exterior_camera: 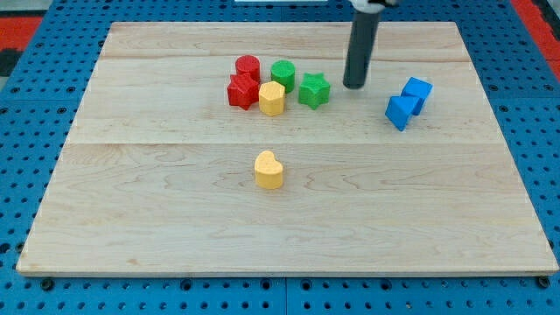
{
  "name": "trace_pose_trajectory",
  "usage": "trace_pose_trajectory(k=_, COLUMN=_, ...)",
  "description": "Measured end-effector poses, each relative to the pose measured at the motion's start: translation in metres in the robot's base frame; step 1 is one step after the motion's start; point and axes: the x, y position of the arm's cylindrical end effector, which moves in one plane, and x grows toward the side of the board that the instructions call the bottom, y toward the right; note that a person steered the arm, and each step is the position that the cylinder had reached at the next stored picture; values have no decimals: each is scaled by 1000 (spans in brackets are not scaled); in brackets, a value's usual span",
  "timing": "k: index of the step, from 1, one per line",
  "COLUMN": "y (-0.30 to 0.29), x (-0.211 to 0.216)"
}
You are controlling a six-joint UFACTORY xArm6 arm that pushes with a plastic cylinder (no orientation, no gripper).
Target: Move the green star bottom to the yellow hexagon
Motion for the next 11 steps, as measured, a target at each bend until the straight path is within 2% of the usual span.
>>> trace_pose_trajectory(k=1, y=-55, x=-5)
trace_pose_trajectory(k=2, y=-71, x=39)
trace_pose_trajectory(k=3, y=-42, x=70)
trace_pose_trajectory(k=5, y=-1, x=29)
trace_pose_trajectory(k=6, y=28, x=42)
trace_pose_trajectory(k=7, y=6, x=72)
trace_pose_trajectory(k=8, y=8, x=125)
trace_pose_trajectory(k=9, y=-35, x=127)
trace_pose_trajectory(k=10, y=-77, x=94)
trace_pose_trajectory(k=11, y=-72, x=78)
